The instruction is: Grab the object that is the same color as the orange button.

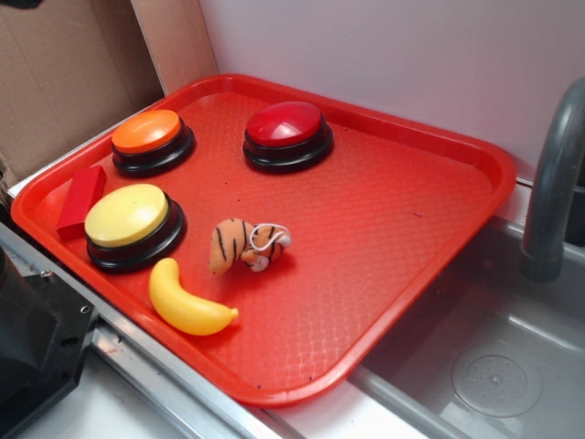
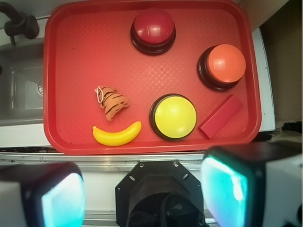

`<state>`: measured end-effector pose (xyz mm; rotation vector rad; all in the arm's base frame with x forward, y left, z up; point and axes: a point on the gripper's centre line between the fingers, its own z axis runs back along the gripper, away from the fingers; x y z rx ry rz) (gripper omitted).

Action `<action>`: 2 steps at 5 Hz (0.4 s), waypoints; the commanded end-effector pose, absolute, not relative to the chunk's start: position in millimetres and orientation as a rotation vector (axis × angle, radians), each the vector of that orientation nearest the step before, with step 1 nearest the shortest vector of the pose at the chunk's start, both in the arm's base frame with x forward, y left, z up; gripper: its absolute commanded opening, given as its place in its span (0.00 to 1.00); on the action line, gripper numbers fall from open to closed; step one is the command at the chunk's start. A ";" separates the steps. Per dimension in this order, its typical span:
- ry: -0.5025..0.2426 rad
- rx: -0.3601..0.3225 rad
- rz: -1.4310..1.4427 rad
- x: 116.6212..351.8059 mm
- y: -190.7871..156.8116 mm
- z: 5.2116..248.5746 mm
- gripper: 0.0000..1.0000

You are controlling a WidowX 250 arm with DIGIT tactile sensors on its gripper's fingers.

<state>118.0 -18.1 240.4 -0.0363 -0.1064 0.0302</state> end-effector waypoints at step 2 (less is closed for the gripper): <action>-0.133 -0.011 -0.107 137.7 -33.3 228.1 1.00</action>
